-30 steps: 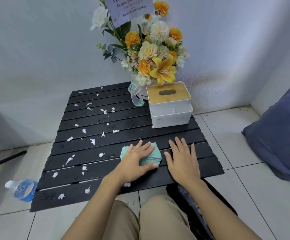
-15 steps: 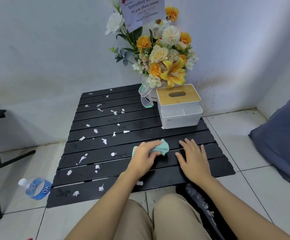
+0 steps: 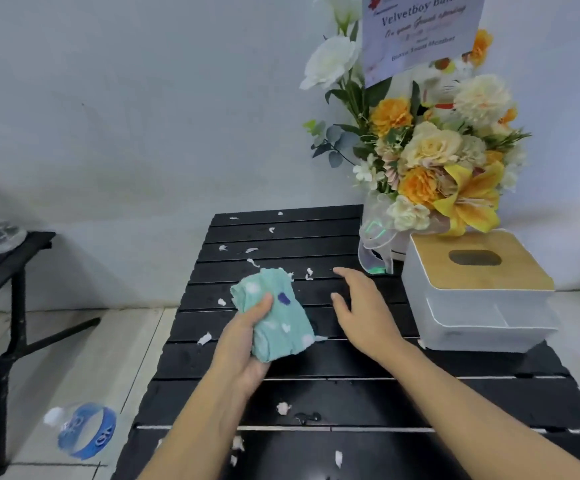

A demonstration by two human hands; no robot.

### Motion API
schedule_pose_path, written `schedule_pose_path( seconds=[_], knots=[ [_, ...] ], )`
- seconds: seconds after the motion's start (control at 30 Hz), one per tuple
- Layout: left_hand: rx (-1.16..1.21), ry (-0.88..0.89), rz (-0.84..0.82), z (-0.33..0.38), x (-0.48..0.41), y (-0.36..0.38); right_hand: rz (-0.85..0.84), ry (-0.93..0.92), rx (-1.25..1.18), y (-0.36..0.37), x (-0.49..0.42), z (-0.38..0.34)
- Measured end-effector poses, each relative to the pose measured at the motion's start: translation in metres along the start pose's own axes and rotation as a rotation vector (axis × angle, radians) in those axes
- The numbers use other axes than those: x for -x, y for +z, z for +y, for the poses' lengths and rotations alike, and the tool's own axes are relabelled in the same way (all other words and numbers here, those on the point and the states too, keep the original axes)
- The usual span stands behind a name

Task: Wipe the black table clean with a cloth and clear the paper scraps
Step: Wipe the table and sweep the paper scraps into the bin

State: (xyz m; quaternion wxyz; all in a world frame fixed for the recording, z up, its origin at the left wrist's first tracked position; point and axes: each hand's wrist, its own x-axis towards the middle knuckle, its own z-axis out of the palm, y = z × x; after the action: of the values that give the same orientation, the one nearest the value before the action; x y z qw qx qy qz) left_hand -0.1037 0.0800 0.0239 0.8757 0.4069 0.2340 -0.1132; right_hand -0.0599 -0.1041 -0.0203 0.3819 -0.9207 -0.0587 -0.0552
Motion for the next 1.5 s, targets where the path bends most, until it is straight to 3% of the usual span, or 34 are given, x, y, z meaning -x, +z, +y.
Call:
schedule_pose_path(
  seconds=[0.1, 0.2, 0.33, 0.47, 0.57, 0.63, 0.7, 0.8, 0.93, 1.07, 1.1, 1.17, 1.23, 1.3, 1.4, 1.5],
  knots=[
    [-0.019, 0.17, 0.077, 0.031, -0.039, -0.01, -0.064, 0.007, 0.182, 0.019, -0.055, 0.01],
    [-0.187, 0.408, 0.211, 0.072, -0.083, -0.013, -0.156, 0.031, 0.393, 0.03, -0.087, 0.022],
    [-0.635, 0.717, 0.328, 0.128, -0.151, -0.013, -0.122, 0.032, 0.452, 0.038, -0.091, 0.032],
    [-1.173, 0.901, 0.431, 0.169, -0.227, -0.01, -0.091, 0.026, 0.464, 0.037, -0.089, 0.033],
    [-1.613, 0.854, 0.513, 0.169, -0.275, -0.016, -0.08, 0.025, 0.471, 0.036, -0.09, 0.034],
    [-1.794, 0.741, 0.585, 0.152, -0.291, -0.022, -0.079, 0.018, 0.469, 0.036, -0.089, 0.034],
    [-1.901, 0.76, 0.614, 0.141, -0.292, -0.022, -0.061, 0.021, 0.444, 0.035, -0.089, 0.035],
    [-1.944, 0.724, 0.603, 0.15, -0.293, -0.02, -0.04, 0.012, 0.438, 0.037, -0.088, 0.037],
    [-1.813, 0.631, 0.604, 0.15, -0.286, -0.004, -0.029, 0.013, 0.466, 0.04, -0.088, 0.036],
    [-1.691, 0.643, 0.064, 0.114, -0.266, 0.027, -0.032, 0.015, 0.471, 0.037, -0.088, 0.037],
    [-1.687, 0.608, 0.018, 0.117, -0.263, 0.028, -0.035, 0.013, 0.468, 0.037, -0.088, 0.037],
    [-1.712, 0.651, 0.145, 0.139, -0.267, 0.02, -0.047, 0.013, 0.471, 0.036, -0.088, 0.036],
    [-1.709, 0.716, 0.449, 0.16, -0.281, 0.003, -0.044, 0.027, 0.474, 0.037, -0.089, 0.036],
    [-1.736, 0.638, 0.645, 0.157, -0.29, -0.008, -0.045, 0.023, 0.475, 0.038, -0.089, 0.035],
    [-1.731, 0.608, 0.642, 0.124, -0.292, 0.008, -0.055, 0.028, 0.493, 0.04, -0.088, 0.036],
    [-1.739, 0.708, 0.333, 0.102, -0.286, 0.034, -0.044, 0.027, 0.476, 0.039, -0.088, 0.035]
  ],
)
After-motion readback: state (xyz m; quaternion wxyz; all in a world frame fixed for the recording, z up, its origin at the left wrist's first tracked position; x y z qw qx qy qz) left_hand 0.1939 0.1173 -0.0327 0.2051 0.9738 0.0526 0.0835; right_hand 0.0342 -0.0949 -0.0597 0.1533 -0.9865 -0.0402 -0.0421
